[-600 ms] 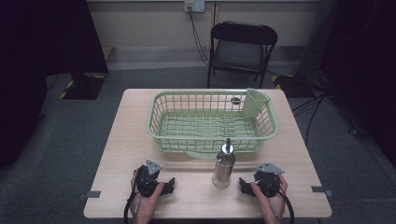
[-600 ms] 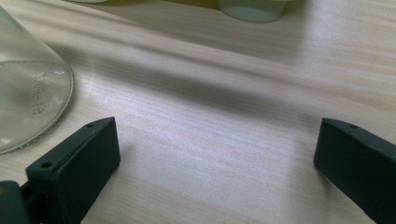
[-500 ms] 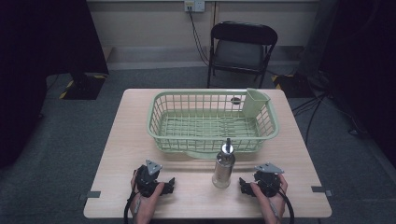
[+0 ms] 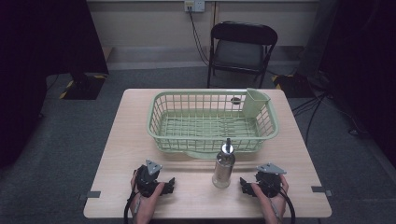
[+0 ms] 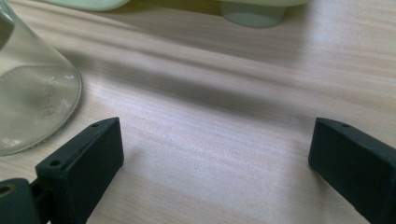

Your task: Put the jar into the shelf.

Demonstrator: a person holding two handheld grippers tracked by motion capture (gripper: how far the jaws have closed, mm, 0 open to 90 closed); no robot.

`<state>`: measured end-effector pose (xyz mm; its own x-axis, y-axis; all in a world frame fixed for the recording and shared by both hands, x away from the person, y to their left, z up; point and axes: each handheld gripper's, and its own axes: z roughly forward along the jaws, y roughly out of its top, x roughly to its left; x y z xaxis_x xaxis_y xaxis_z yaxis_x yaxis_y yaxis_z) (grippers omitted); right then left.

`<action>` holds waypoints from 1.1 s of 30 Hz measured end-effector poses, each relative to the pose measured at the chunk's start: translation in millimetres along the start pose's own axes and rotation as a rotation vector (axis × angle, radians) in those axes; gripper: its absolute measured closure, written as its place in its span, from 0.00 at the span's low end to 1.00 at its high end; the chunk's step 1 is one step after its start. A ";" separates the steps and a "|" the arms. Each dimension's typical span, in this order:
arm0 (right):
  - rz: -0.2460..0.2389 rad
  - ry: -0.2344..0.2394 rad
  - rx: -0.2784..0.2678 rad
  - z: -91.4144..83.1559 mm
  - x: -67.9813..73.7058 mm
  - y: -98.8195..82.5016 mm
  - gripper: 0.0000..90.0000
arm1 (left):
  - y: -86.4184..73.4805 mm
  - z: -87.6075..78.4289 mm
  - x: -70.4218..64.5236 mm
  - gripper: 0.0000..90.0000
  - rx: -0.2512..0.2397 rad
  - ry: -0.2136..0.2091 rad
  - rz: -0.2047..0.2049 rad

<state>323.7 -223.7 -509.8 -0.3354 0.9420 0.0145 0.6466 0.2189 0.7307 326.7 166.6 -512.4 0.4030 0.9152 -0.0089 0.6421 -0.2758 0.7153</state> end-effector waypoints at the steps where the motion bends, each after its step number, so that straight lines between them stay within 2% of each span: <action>1: -0.001 -0.003 -0.004 -0.5 -0.1 -0.3 0.03 | 0.0 0.0 0.0 0.00 0.000 0.000 0.000; 7: 0.002 -0.003 -0.029 -4.6 1.1 -0.4 0.03 | 0.0 0.0 0.1 0.00 0.000 0.000 0.000; 14: -0.018 0.016 -0.072 -15.3 6.0 4.6 0.03 | 0.0 -0.1 0.1 0.00 0.001 0.000 0.000; 24: -0.069 0.088 -0.177 -44.0 16.8 17.1 0.03 | 0.0 0.0 0.1 0.00 0.000 0.000 0.000; 33: -0.140 0.175 -0.252 -65.8 40.1 30.1 0.03 | 0.0 0.0 0.1 0.00 0.000 0.000 0.000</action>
<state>284.7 -196.1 -442.4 -0.5353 0.8447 0.0031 0.4036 0.2525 0.8794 326.8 166.6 -512.3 0.4032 0.9151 -0.0090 0.6422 -0.2759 0.7151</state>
